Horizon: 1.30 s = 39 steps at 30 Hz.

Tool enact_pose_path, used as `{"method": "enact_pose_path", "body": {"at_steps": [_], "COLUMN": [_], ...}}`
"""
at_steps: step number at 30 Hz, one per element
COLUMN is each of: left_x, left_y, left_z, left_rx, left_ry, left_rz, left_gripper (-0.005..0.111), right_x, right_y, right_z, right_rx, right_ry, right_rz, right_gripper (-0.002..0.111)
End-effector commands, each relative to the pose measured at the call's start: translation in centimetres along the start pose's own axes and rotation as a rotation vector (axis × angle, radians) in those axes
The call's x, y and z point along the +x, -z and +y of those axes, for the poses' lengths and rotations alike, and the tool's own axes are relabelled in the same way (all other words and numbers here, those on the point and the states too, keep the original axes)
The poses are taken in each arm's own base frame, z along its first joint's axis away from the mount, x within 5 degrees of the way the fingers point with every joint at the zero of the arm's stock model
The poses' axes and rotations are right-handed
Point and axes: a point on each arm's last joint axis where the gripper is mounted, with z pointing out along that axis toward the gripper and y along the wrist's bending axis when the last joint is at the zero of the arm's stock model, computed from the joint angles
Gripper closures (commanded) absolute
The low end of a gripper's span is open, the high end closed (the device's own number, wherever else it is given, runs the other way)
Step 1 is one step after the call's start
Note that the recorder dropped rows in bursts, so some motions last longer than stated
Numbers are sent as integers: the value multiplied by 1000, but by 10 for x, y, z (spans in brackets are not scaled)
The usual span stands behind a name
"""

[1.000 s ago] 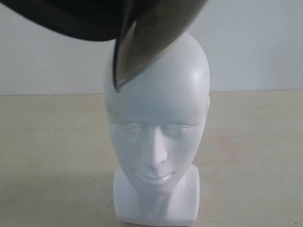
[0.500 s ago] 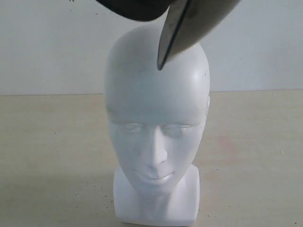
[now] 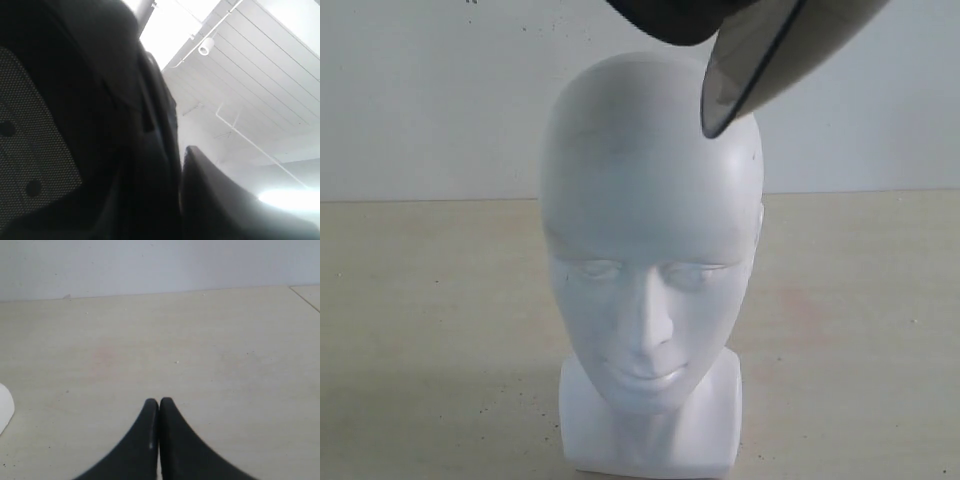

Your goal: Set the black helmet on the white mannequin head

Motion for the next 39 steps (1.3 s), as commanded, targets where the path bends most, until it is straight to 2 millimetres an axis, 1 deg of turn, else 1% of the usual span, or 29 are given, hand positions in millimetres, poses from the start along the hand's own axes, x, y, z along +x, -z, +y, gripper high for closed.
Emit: {"method": "enact_pose_path", "body": {"at_steps": [1, 3, 6, 8, 12, 14, 20, 25, 39], "left_x": [-3, -1, 2, 3, 4, 4, 6, 4, 5], "left_y": [-9, -11, -13, -13, -13, -13, -12, -12, -12], "left_z": [-4, 1, 7, 11, 11, 13, 20, 20, 20], "left_rx": [101, 97, 87, 80, 79, 76, 62, 62, 62], "left_ry": [24, 40, 62, 70, 67, 70, 88, 83, 66], "left_rz": [-3, 5, 29, 31, 37, 38, 35, 21, 24], "left_gripper": [102, 102, 102, 102, 102, 102, 102, 102, 102], "right_x": [-3, -3, -8, -14, -30, -37, -50, -54, -54], "right_y": [0, 0, 1, 2, 5, 8, 16, 18, 18], "right_z": [0, 0, 0, 0, 0, -1, -3, -4, -4], "right_rx": [8, 8, 3, -3, -25, -30, -25, -23, -23], "right_ry": [2, 2, -14, -37, -178, -220, -223, -223, -223], "right_rz": [-29, -31, -84, -159, -334, -414, -587, -642, -644], "right_gripper": [109, 109, 109, 109, 109, 109, 109, 109, 109]}}
